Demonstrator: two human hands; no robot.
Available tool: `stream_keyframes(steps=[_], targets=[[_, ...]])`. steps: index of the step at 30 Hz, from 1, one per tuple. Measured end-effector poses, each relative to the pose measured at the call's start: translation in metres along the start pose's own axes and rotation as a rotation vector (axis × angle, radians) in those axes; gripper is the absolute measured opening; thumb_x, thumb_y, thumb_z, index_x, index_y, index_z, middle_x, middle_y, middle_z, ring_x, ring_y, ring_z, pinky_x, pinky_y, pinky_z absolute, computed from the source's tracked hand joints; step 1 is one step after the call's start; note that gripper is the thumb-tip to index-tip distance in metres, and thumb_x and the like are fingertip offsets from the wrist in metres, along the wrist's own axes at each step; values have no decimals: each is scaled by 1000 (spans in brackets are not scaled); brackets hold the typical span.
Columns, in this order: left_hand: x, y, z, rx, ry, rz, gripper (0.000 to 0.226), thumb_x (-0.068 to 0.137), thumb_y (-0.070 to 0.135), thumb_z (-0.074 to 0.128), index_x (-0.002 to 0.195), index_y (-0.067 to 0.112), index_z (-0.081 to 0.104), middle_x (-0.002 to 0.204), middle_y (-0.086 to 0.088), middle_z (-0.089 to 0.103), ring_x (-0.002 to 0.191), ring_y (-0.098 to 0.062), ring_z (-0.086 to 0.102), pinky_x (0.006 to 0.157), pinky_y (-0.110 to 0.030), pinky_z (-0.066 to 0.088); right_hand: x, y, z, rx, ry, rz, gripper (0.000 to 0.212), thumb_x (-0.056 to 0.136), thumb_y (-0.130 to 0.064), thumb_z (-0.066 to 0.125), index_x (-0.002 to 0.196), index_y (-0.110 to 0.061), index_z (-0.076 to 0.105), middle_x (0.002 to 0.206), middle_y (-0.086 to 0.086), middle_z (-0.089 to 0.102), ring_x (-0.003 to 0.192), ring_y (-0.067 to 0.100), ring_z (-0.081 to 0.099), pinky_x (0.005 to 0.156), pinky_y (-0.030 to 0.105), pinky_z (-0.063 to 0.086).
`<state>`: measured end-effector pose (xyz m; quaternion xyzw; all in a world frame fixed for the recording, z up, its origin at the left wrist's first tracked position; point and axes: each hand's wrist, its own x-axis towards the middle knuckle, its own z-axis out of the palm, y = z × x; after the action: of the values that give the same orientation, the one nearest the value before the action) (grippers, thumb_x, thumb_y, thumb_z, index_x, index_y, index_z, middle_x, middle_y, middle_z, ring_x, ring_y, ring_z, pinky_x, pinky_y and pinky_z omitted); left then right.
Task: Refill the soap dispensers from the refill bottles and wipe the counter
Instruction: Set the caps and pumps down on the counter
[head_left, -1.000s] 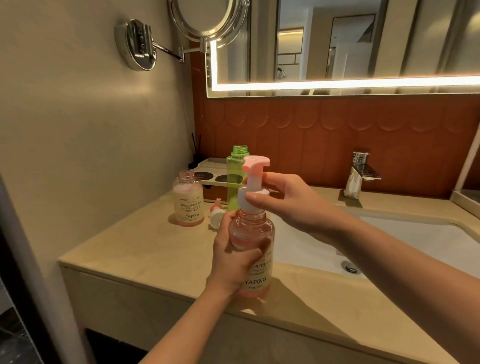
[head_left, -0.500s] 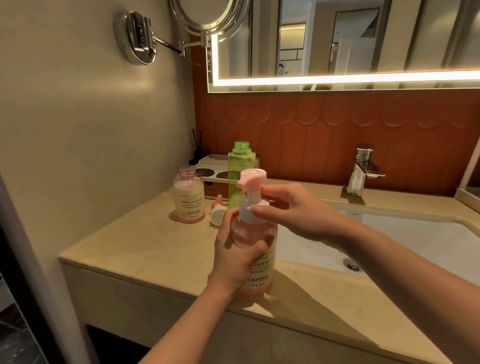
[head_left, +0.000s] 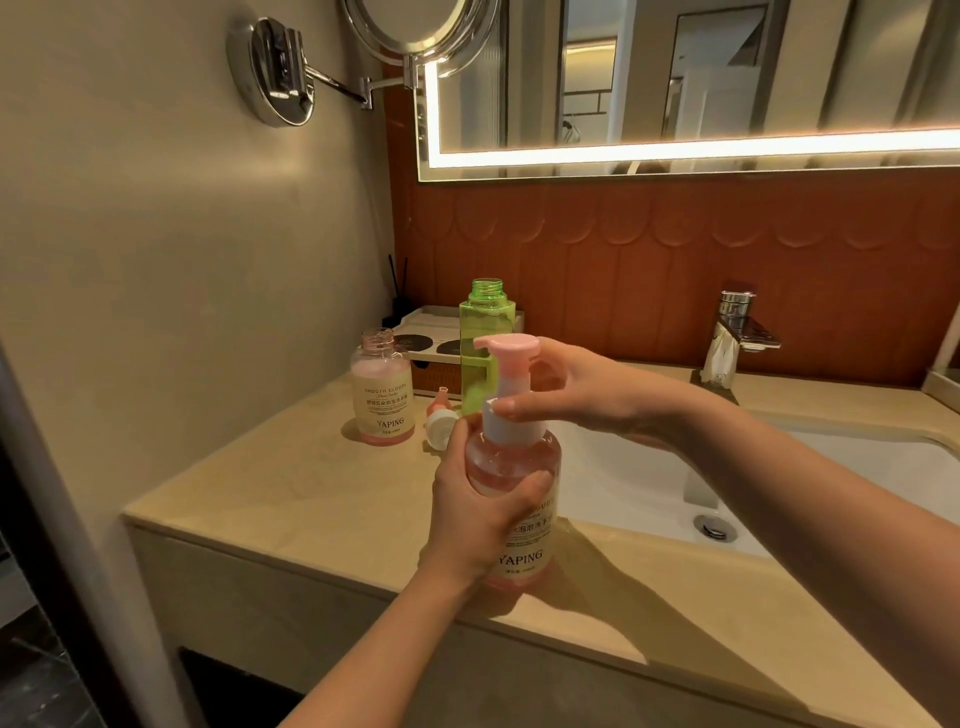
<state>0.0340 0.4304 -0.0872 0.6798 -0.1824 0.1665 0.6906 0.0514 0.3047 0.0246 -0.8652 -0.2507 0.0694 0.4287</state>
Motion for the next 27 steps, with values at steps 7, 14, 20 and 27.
stream_keyframes(steps=[7,14,20,27], targets=[[4,-5,-2,12,-5,-5,75,49,35,66,120,26,47,109,0,65,105,-16,62,95,-40,49,9,4,28,144,55,-68,41,86,-28,62,125,-19,51,117,-2,60,103,10,59,86,24,51],[2,-2,0,57,9,-3,58,53,21,67,106,28,46,107,0,59,104,-16,59,93,-36,49,-17,12,29,355,74,-81,16,98,-34,33,110,-33,44,97,-18,50,81,-4,51,57,0,44],[1,1,1,7,1,19,65,51,43,71,110,33,47,109,0,61,102,-17,62,87,-34,52,-28,13,21,83,128,-155,20,97,-31,38,107,-37,54,105,-16,59,93,-4,55,72,7,47],[1,2,1,7,1,31,69,50,45,69,113,27,47,104,3,62,98,-14,63,80,-25,53,-19,2,9,-45,275,-136,30,71,-36,73,90,-13,64,89,-1,67,81,8,61,70,24,52]])
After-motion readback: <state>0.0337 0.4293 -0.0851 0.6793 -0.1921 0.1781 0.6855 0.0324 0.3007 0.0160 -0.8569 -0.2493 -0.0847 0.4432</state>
